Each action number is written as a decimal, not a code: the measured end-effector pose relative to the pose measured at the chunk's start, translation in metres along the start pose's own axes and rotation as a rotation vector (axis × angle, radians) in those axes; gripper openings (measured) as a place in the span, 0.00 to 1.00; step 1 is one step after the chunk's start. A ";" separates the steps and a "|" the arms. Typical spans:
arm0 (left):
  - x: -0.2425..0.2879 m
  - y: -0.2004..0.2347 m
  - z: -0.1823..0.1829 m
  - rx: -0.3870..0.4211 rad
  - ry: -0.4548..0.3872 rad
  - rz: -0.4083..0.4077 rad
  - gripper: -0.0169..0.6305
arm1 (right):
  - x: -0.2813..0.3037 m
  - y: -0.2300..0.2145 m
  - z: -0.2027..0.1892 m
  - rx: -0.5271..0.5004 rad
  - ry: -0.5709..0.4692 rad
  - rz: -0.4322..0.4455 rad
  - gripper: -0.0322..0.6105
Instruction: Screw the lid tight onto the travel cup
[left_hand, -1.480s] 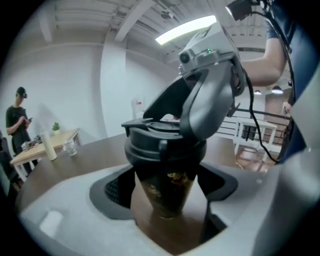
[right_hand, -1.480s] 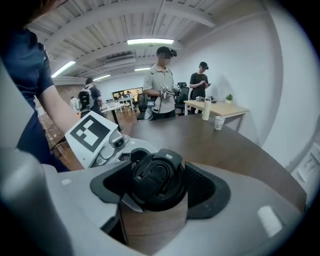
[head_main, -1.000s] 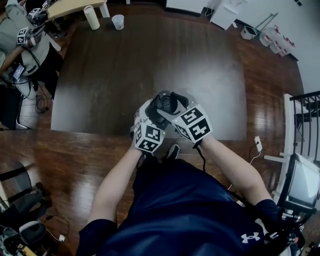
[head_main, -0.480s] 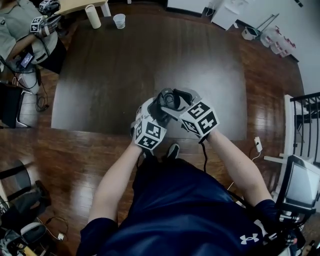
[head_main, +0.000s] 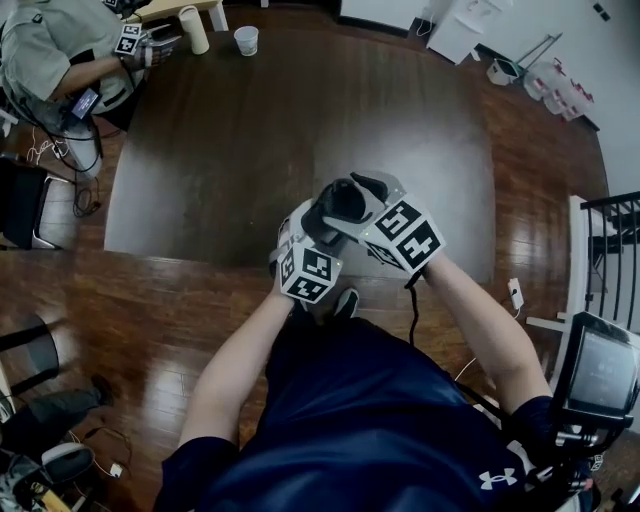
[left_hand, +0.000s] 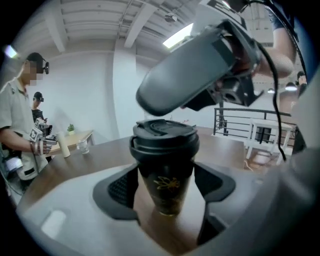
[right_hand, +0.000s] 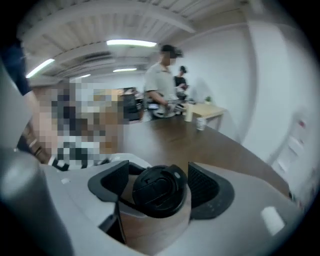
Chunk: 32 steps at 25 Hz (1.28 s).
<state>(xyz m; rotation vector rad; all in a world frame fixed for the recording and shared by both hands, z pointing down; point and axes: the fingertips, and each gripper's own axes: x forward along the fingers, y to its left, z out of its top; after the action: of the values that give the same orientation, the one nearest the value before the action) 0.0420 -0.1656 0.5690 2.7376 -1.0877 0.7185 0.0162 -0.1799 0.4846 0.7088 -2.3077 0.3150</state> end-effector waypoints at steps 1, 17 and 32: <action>0.000 0.000 -0.001 0.010 0.004 -0.008 0.57 | -0.002 0.008 0.005 -0.144 0.043 0.086 0.63; -0.009 0.001 -0.009 0.019 0.034 -0.022 0.51 | 0.028 -0.014 -0.003 -0.295 0.587 0.106 0.32; -0.102 0.010 0.039 -0.328 -0.115 -0.054 0.28 | -0.106 -0.019 0.032 0.428 -0.392 -0.017 0.08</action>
<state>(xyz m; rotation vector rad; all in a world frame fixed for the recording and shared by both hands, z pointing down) -0.0140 -0.1204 0.4864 2.5393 -1.0415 0.3425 0.0740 -0.1660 0.3899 1.0784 -2.6288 0.7321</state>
